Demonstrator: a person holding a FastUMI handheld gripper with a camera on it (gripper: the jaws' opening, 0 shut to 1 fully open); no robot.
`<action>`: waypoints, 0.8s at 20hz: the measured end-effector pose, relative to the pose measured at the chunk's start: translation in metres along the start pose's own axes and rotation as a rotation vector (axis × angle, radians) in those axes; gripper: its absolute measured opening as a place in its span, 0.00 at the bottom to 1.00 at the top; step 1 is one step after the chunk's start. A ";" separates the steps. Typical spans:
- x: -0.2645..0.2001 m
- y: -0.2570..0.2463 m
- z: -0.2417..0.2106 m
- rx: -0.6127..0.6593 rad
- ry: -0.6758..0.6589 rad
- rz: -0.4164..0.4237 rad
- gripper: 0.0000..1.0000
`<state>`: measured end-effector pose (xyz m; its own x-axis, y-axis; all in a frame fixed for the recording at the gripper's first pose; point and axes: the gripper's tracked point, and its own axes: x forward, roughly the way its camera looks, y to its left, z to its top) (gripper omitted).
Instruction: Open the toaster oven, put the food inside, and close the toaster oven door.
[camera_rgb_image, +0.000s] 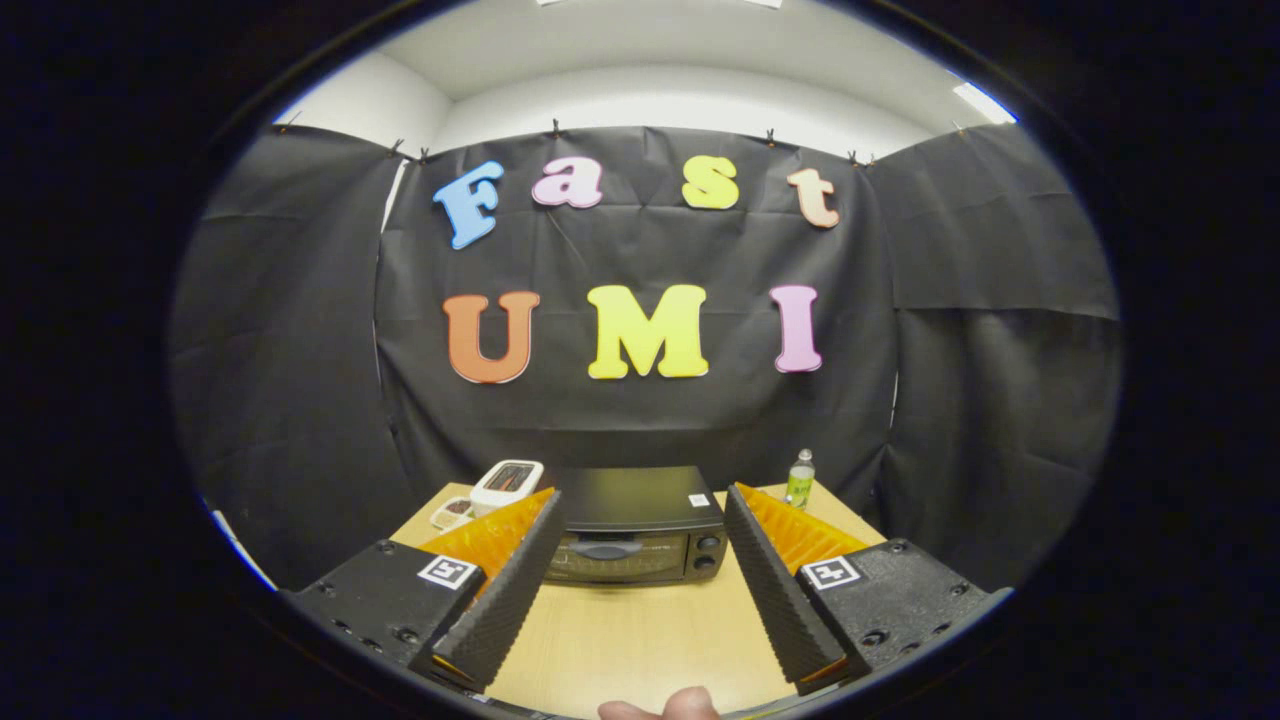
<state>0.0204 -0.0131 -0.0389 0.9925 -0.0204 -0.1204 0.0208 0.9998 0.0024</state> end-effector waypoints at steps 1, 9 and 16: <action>0.006 0.002 -0.004 0.002 0.012 0.010 1.00; 0.107 0.023 -0.051 0.043 0.116 0.074 1.00; 0.210 0.041 -0.133 -0.031 0.240 0.121 1.00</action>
<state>0.2140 0.0243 -0.1960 0.9304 0.0968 -0.3534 -0.1033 0.9947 0.0006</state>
